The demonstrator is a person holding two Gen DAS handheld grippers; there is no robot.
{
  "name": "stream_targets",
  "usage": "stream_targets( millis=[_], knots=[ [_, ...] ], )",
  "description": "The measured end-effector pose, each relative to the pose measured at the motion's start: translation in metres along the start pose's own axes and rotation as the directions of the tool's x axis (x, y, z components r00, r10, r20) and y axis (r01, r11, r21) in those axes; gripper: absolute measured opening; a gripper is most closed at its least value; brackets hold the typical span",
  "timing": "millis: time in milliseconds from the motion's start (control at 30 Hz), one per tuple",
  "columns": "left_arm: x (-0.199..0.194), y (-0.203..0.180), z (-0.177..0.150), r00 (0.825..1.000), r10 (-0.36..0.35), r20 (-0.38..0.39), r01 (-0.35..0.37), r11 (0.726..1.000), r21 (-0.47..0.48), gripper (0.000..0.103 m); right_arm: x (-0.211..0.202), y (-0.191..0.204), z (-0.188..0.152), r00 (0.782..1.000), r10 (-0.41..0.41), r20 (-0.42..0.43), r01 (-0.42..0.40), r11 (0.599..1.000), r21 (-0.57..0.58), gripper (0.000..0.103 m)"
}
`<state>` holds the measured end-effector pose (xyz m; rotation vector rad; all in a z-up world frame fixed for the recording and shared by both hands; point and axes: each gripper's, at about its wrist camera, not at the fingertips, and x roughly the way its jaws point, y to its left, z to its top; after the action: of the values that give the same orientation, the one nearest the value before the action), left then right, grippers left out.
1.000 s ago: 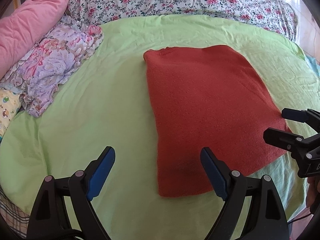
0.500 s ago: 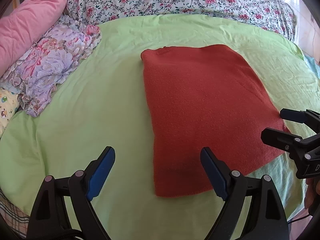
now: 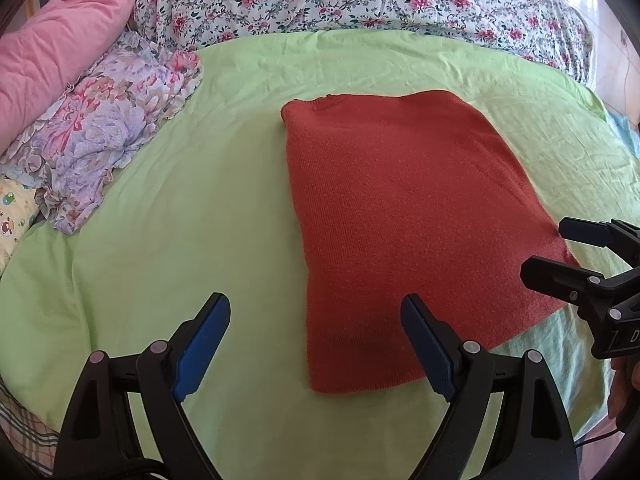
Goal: Fold small clothes
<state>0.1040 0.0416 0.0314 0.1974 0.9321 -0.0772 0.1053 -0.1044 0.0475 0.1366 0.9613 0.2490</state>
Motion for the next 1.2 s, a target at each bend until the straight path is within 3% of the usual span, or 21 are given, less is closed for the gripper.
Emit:
stream_targets(
  millis=[1200],
  knots=[
    [-0.0045, 0.0026, 0.0041, 1.0, 0.001, 0.015, -0.001, 1.0, -0.003, 0.088, -0.007, 0.0071, 0.0033, 1.0, -0.003, 0.02, 0.003, 1.0, 0.007, 0.102]
  ],
)
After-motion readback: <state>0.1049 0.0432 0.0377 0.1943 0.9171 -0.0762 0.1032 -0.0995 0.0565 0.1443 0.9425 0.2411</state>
